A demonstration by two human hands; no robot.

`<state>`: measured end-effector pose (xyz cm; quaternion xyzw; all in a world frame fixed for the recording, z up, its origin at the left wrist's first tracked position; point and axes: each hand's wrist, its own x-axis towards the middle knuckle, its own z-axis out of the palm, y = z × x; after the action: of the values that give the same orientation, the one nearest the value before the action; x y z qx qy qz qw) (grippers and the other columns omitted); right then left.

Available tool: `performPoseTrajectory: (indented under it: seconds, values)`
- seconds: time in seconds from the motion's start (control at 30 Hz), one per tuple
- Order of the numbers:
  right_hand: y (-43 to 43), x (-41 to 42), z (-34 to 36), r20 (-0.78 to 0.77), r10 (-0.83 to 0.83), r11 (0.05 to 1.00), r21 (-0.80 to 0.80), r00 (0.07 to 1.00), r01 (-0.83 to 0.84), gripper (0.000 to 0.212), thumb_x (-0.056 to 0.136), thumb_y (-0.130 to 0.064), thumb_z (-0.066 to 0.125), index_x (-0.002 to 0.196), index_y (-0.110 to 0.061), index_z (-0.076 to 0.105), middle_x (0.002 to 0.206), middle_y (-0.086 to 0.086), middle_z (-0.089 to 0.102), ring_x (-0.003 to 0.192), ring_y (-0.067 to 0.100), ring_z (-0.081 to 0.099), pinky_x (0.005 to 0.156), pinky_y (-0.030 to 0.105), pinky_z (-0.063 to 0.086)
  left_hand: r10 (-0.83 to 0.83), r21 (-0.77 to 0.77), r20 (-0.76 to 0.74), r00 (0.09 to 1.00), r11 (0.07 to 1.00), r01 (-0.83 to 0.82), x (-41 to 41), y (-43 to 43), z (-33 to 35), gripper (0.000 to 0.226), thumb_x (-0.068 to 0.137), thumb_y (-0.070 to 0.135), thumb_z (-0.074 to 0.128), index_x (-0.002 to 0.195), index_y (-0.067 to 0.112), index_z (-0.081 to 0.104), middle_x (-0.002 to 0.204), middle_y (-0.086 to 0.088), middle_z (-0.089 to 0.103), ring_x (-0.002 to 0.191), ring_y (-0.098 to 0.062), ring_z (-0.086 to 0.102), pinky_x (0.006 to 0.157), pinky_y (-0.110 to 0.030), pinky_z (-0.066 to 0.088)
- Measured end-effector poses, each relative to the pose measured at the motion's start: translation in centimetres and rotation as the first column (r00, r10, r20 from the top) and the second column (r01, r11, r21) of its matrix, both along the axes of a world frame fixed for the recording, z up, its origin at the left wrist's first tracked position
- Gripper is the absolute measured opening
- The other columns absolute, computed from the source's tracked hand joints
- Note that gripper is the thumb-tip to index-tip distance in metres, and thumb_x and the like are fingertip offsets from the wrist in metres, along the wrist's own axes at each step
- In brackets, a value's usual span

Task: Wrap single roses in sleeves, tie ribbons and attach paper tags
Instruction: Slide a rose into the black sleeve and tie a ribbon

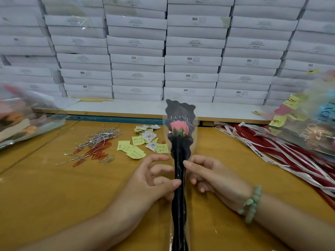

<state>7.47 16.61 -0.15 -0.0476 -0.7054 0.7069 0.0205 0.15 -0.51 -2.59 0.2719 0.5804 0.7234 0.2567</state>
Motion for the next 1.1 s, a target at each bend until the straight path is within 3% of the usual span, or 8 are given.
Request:
performPoseTrajectory:
  seconds: [0.17,0.37,0.5,0.57,0.7,0.77,0.93,1.1]
  values:
    - [0.3,0.3,0.1,-0.002,0.041,0.999,-0.023,0.999,-0.041,0.020,0.073,-0.023,0.069,0.083,-0.008,0.061,0.060,-0.003,0.057,0.048,0.002,0.052,0.040,0.012,0.040,0.006,-0.012,0.018,1.000,1.000,-0.005,-0.2,-0.1,-0.4,0.073,0.052,0.016,0.089,0.117,0.019,0.056,0.089,-0.005,0.070,0.062,-0.021,0.064,0.058,-0.026,0.054]
    - [1.0,0.2,0.0,0.028,0.103,0.992,-0.081,0.994,-0.101,0.008,0.084,-0.013,0.062,0.078,-0.011,0.057,0.065,-0.001,0.059,0.058,0.005,0.056,0.045,0.015,0.044,0.049,0.022,0.055,0.997,0.999,-0.050,-0.1,-0.2,-0.1,0.083,0.049,0.014,0.095,0.121,0.016,0.053,0.089,-0.010,0.071,0.069,-0.026,0.069,0.063,-0.027,0.056]
    - [1.1,0.3,0.1,0.053,0.141,0.985,-0.107,0.989,-0.134,0.007,0.084,-0.014,0.063,0.084,-0.009,0.058,0.069,-0.002,0.060,0.056,0.004,0.053,0.041,0.014,0.039,0.068,0.019,0.024,0.997,0.998,-0.068,0.1,-0.2,-0.2,0.075,0.048,0.015,0.088,0.117,0.013,0.060,0.084,-0.003,0.070,0.064,-0.020,0.067,0.061,-0.024,0.056]
    - [1.1,0.4,0.2,0.079,0.180,0.981,-0.093,0.980,-0.173,0.023,0.081,-0.020,0.066,0.094,-0.004,0.056,0.067,-0.004,0.060,0.053,0.003,0.051,0.040,0.012,0.038,0.055,0.004,0.002,0.998,0.998,-0.055,0.2,-0.2,-0.2,0.071,0.047,0.014,0.087,0.114,0.015,0.062,0.082,-0.001,0.069,0.062,-0.018,0.066,0.061,-0.024,0.056]
    - [1.1,0.5,0.5,0.090,0.215,0.975,-0.073,0.972,-0.209,0.013,0.079,-0.014,0.067,0.081,-0.010,0.054,0.059,-0.005,0.058,0.046,0.001,0.054,0.038,0.011,0.039,0.008,-0.022,0.011,1.000,1.000,-0.008,0.0,-0.4,-0.1,0.073,0.047,0.015,0.094,0.112,0.015,0.062,0.078,-0.004,0.067,0.069,-0.020,0.065,0.067,-0.029,0.058]
    - [1.0,0.5,0.4,0.072,0.213,0.975,-0.079,0.974,-0.207,0.013,0.078,-0.014,0.067,0.080,-0.012,0.054,0.062,-0.003,0.061,0.053,0.002,0.059,0.040,0.011,0.041,-0.024,-0.015,0.038,0.999,1.000,0.024,-0.2,-0.5,0.0,0.064,0.050,0.016,0.089,0.108,0.011,0.062,0.080,-0.009,0.066,0.074,-0.023,0.064,0.072,-0.032,0.058]
    - [1.2,0.6,0.2,0.028,0.212,0.975,-0.080,0.977,-0.209,0.021,0.080,-0.013,0.067,0.095,-0.004,0.055,0.076,0.000,0.066,0.066,0.005,0.064,0.044,0.013,0.046,-0.177,0.066,0.108,0.978,0.983,0.170,-0.5,-0.7,0.6,0.017,0.065,0.009,0.078,0.081,0.012,0.073,0.081,-0.011,0.067,0.071,-0.016,0.067,0.062,-0.020,0.054]
    - [1.1,0.7,0.2,-0.011,0.241,0.968,-0.062,0.970,-0.241,0.013,0.082,-0.011,0.065,0.094,-0.009,0.061,0.077,-0.003,0.067,0.066,0.004,0.063,0.046,0.013,0.047,-0.312,0.072,0.155,0.937,0.950,0.304,-1.2,-1.1,0.8,0.013,0.074,0.004,0.074,0.087,0.008,0.072,0.087,-0.013,0.069,0.081,-0.020,0.069,0.073,-0.024,0.055]
